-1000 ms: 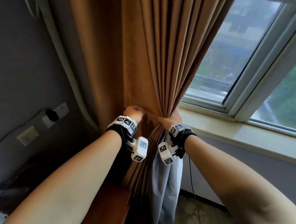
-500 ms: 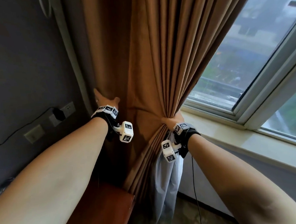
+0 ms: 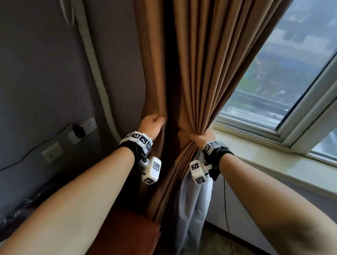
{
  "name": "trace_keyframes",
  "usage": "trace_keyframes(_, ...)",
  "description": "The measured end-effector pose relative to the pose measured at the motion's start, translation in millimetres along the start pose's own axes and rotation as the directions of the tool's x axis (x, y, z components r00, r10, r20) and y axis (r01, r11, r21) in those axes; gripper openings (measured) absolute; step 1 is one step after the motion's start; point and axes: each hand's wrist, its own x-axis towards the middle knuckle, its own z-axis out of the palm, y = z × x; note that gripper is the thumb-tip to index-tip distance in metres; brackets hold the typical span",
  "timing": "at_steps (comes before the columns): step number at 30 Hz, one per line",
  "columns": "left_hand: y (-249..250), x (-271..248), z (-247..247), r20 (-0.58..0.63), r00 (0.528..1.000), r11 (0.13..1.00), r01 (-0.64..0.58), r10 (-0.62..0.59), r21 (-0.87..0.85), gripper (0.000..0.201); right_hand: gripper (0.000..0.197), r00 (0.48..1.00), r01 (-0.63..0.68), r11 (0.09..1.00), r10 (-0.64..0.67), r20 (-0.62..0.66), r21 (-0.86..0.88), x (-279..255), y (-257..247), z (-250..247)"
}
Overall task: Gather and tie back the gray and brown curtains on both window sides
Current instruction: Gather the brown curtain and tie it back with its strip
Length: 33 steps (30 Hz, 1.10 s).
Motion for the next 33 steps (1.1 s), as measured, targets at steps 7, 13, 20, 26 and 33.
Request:
trace_keyframes(7,22.1,-17.2,34.7,0.163,0.985,0.997,-0.04,0.051,-0.07,0.024,0.098,0.999,-0.009,0.999,0.012,0.044,-0.05,11.9,9.6,1.5)
trace_keyframes(13,40.2,-29.8,60.4,0.284,0.958,0.983,0.014,0.038,-0.182,0.022,0.11,0.968,-0.001,0.993,0.03,0.248,-0.114,22.0,17.8,-5.5)
trace_keyframes(20,46.6,-34.8,71.4,0.394,0.917,0.925,0.197,-0.056,-0.325,0.032,0.071,0.932,0.154,0.988,-0.144,0.334,-0.003,4.7,7.7,-18.1)
trace_keyframes(26,48.8,-31.2,67.1,0.348,0.917,0.758,0.367,-0.196,-0.539,0.03,0.068,0.992,0.063,0.998,-0.065,0.107,0.018,-8.2,4.0,-14.0)
trace_keyframes(33,50.1,-28.8,72.9,0.349,0.916,0.752,0.37,-0.197,-0.546,0.029,0.044,0.977,-0.028,0.997,0.044,0.209,-0.078,-5.7,-8.0,-19.7)
